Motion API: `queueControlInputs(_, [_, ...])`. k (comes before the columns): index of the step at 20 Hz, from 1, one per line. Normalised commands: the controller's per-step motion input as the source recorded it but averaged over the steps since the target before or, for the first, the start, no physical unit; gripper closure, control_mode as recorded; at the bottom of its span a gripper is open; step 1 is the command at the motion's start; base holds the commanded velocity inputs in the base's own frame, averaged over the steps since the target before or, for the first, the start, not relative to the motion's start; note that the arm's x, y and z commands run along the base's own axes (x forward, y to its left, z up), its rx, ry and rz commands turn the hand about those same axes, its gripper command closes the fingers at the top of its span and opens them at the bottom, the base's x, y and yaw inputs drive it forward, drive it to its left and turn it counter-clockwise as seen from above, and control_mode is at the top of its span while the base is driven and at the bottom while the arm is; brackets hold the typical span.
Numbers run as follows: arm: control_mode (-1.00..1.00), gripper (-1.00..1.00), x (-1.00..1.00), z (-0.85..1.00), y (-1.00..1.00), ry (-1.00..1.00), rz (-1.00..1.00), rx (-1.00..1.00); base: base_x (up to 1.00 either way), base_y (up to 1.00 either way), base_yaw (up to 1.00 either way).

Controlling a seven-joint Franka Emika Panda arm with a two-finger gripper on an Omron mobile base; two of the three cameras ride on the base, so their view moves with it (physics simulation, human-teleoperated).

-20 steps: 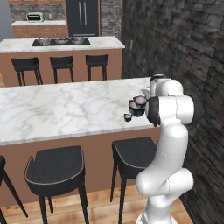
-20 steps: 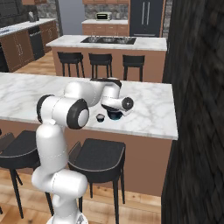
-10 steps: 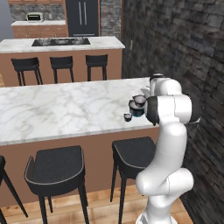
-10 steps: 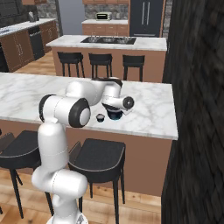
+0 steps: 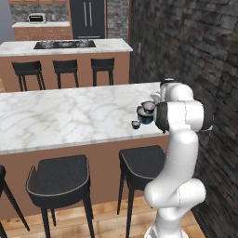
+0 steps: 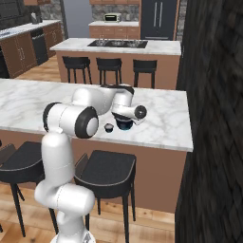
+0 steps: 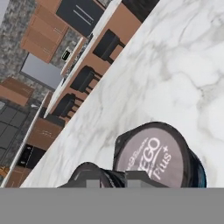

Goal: Stack the yogurt containers by placing the smaller containers on top of the larger containers.

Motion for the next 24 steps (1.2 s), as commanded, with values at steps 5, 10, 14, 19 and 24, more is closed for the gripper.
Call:
queueControlInputs(5, [-1.0,1.0,0.0,0.0,0.0,0.0,0.0,0.0,0.0,0.0,0.0])
queueControlInputs(10, [-1.0,-1.0,0.05,0.0,0.0,0.0,0.0,0.0,0.0,0.0,0.0])
queueControlInputs(14, [-1.0,-1.0,0.1,0.0,0.0,0.0,0.0,0.0,0.0,0.0,0.0])
queueControlInputs(19, [-1.0,-1.0,0.11,0.0,0.0,0.0,0.0,0.0,0.0,0.0,0.0])
queueControlInputs(24, [-1.0,-1.0,0.04,0.05,0.0,-0.01,0.0,0.02,0.0,0.0,0.0])
